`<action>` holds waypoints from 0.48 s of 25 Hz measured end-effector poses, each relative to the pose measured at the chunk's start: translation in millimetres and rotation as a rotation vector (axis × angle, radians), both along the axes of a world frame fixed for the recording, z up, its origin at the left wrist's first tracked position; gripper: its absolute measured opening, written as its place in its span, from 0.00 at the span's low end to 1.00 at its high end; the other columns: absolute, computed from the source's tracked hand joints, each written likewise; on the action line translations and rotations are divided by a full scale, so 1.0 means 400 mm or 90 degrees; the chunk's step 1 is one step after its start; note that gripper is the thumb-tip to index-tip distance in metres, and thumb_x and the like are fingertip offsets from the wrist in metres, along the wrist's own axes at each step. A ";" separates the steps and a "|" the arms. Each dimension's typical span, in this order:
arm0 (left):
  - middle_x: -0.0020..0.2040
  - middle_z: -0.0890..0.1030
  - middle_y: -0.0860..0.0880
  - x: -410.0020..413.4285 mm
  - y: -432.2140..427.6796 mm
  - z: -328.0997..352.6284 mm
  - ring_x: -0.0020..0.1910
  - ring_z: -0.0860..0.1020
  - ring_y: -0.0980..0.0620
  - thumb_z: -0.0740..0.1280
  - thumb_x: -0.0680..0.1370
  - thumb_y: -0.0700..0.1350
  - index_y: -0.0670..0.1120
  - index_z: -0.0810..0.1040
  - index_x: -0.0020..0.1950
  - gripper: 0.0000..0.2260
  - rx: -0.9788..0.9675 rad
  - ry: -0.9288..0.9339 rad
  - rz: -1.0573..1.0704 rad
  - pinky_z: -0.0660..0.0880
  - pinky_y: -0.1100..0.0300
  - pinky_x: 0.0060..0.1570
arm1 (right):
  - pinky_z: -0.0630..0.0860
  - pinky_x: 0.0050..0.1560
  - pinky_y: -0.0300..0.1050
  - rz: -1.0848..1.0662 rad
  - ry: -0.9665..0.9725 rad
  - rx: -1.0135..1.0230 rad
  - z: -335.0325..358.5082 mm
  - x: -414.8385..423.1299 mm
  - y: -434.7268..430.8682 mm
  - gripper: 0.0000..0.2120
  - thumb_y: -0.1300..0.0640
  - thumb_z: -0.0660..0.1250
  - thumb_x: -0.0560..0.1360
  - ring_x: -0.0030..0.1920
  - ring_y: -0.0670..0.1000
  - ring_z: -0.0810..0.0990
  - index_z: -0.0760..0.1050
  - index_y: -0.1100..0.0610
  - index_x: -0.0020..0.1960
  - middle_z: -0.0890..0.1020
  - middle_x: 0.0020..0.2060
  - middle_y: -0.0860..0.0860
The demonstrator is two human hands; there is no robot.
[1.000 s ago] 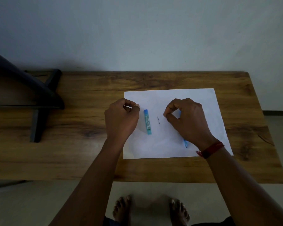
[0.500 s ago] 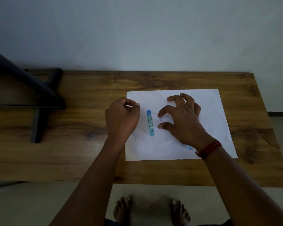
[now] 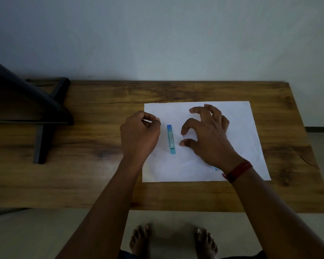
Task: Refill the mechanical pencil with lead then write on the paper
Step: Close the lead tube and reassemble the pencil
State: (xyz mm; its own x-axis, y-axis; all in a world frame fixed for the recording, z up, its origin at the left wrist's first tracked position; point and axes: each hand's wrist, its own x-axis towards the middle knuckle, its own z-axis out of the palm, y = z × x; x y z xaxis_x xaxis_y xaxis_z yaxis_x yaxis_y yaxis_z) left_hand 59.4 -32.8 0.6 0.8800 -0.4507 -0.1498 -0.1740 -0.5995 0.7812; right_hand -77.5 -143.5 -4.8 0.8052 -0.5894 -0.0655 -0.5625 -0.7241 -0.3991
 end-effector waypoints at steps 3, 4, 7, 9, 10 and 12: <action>0.40 0.81 0.56 0.002 0.000 -0.001 0.36 0.82 0.53 0.70 0.75 0.49 0.56 0.77 0.43 0.03 -0.003 -0.010 0.000 0.82 0.53 0.44 | 0.59 0.63 0.56 0.008 -0.037 0.000 0.001 0.000 0.005 0.10 0.51 0.77 0.69 0.68 0.56 0.65 0.76 0.45 0.43 0.77 0.60 0.49; 0.40 0.81 0.56 0.002 0.000 -0.001 0.36 0.82 0.53 0.70 0.75 0.50 0.56 0.76 0.43 0.03 -0.003 -0.011 0.000 0.82 0.53 0.44 | 0.59 0.60 0.53 0.008 -0.048 0.010 0.001 0.000 0.005 0.10 0.52 0.76 0.70 0.65 0.54 0.69 0.75 0.45 0.42 0.79 0.55 0.47; 0.41 0.82 0.55 -0.001 0.000 -0.002 0.38 0.83 0.51 0.69 0.76 0.50 0.54 0.77 0.44 0.03 0.002 -0.006 -0.002 0.82 0.54 0.44 | 0.59 0.54 0.48 0.007 -0.092 0.039 0.004 0.001 0.004 0.08 0.54 0.75 0.72 0.54 0.49 0.75 0.76 0.46 0.41 0.82 0.44 0.44; 0.42 0.82 0.54 -0.006 0.000 0.000 0.40 0.83 0.50 0.68 0.76 0.50 0.53 0.77 0.44 0.03 0.005 0.004 -0.004 0.81 0.56 0.43 | 0.66 0.52 0.48 0.011 -0.130 0.043 0.009 -0.002 0.005 0.07 0.56 0.75 0.72 0.48 0.47 0.78 0.78 0.48 0.42 0.83 0.41 0.43; 0.41 0.81 0.55 -0.010 -0.001 0.003 0.40 0.82 0.50 0.68 0.77 0.50 0.52 0.77 0.44 0.04 0.006 0.004 -0.006 0.80 0.59 0.41 | 0.71 0.52 0.47 0.008 -0.164 0.053 0.015 -0.005 0.003 0.06 0.57 0.76 0.71 0.45 0.45 0.78 0.79 0.50 0.42 0.83 0.40 0.43; 0.39 0.80 0.57 -0.023 -0.006 0.012 0.39 0.81 0.54 0.68 0.77 0.50 0.52 0.77 0.44 0.03 0.002 -0.027 -0.015 0.76 0.66 0.37 | 0.76 0.48 0.35 -0.039 -0.246 0.099 0.033 -0.013 -0.006 0.06 0.58 0.77 0.70 0.39 0.39 0.79 0.80 0.52 0.42 0.81 0.37 0.41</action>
